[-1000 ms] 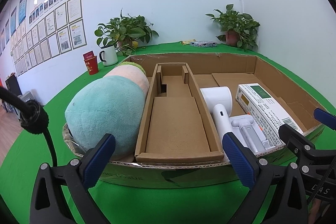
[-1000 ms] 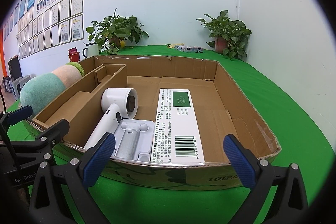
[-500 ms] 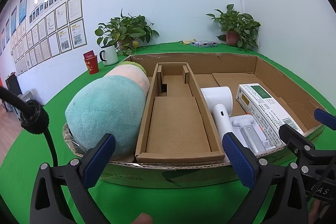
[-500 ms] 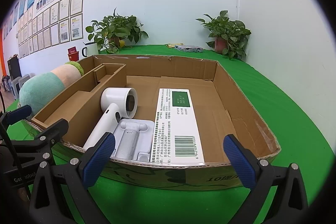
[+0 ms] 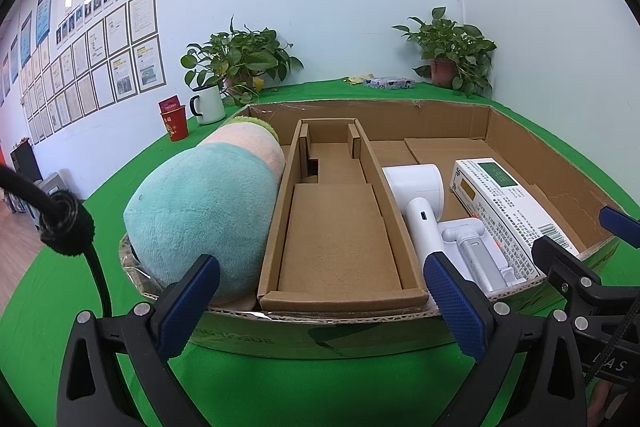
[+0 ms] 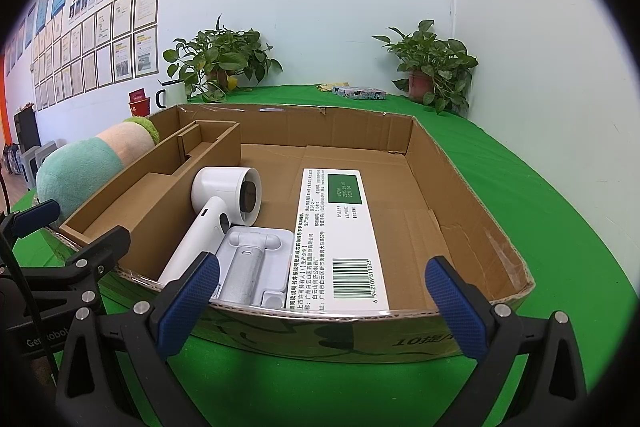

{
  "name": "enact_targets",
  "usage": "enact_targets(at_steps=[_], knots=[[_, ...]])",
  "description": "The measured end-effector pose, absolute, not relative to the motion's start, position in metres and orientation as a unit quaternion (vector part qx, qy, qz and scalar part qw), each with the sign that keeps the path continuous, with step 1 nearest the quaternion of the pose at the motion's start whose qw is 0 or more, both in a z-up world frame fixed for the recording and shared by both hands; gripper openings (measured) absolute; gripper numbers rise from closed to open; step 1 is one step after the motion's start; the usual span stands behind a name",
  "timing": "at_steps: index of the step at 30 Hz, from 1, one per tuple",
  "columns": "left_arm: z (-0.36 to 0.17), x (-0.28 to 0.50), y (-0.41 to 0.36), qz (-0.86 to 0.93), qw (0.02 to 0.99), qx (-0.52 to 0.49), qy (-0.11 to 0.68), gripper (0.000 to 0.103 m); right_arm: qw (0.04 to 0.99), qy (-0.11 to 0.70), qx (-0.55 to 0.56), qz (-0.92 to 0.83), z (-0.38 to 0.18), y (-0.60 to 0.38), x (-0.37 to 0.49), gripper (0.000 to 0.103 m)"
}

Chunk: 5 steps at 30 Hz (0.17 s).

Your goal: Organize objects

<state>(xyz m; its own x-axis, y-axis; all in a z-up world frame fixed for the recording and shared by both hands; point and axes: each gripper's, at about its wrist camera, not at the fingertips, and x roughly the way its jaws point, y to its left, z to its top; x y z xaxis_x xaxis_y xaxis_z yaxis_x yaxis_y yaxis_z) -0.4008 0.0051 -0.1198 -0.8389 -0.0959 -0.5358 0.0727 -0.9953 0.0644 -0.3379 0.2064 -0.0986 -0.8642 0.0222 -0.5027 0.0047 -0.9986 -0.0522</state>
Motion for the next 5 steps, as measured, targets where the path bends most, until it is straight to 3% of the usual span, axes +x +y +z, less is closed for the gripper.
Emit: enact_targets(at_steps=[5], knots=[[-0.1205,-0.4012,0.0052,-0.959,0.044,0.281,-0.021,0.103,0.005,-0.026,-0.261,0.965,-0.0986,0.2065,-0.3379,0.102]])
